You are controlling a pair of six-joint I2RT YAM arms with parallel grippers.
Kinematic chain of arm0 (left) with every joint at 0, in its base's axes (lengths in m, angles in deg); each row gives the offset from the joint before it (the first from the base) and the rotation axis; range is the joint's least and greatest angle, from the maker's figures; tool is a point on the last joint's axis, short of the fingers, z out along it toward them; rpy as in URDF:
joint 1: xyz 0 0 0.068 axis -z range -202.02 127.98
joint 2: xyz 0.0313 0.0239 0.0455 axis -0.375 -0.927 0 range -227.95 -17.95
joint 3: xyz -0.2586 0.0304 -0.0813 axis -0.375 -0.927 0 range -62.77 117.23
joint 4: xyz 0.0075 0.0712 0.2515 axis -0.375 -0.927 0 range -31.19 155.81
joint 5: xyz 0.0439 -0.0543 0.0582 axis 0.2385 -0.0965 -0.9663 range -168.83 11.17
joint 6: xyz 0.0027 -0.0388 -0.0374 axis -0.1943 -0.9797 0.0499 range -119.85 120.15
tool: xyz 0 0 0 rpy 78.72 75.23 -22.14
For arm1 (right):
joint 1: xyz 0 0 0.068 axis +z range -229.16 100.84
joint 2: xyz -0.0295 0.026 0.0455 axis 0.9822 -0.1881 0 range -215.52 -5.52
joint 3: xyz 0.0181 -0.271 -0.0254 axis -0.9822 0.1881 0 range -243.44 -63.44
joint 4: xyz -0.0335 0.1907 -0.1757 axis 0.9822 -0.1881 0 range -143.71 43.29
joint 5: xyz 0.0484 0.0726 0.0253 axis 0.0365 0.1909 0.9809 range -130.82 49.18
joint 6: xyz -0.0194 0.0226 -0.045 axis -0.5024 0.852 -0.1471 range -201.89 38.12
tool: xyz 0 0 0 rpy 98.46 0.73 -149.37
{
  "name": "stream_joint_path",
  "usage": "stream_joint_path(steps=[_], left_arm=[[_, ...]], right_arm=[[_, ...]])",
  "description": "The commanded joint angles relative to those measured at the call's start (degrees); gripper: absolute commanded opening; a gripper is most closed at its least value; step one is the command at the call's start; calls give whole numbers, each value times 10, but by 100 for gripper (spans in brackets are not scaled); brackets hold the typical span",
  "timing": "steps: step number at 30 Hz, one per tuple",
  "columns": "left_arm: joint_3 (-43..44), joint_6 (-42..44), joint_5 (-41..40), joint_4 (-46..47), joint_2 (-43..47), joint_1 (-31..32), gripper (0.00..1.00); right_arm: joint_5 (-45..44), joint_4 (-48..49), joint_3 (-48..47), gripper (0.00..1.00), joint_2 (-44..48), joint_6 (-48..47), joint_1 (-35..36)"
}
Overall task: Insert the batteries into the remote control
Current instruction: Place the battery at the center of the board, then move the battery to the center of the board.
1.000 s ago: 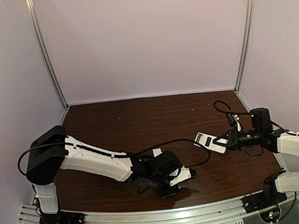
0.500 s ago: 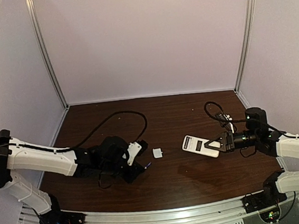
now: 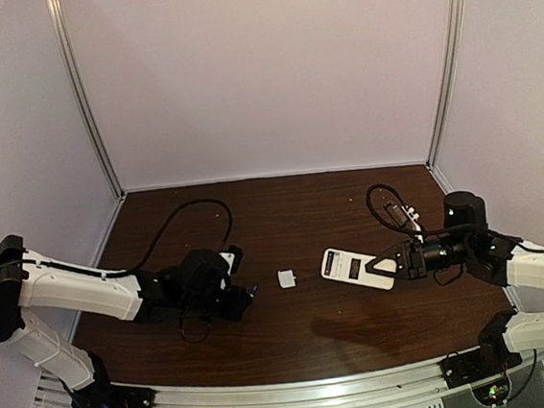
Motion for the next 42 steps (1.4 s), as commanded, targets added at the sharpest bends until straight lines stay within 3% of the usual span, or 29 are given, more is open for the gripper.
stream_joint_path(steps=[1,15,24,25,31,33,36,42], left_arm=[[30,-68,-10,11,-43,-2,0],[126,-139,-19,-61,-153,-3,0],[181,-128,5,-55,-213,-2,0],[185,-123,16,-50,-218,-2,2],[178,-113,52,-34,-214,-2,42],[172,-111,54,-32,-206,-3,51],[160,-100,67,-15,-193,-4,57],[149,-74,110,-4,-187,-5,58]], right_arm=[[-8,5,-14,0,23,-21,13],[-36,-42,-26,0,32,-48,23],[-41,-54,-27,0,39,-52,23],[-41,-55,-28,0,40,-51,23],[-44,-60,-29,0,44,-54,23],[-44,-60,-27,0,43,-54,23],[-45,-62,-28,0,44,-55,23],[-49,-66,-27,0,50,-57,23]])
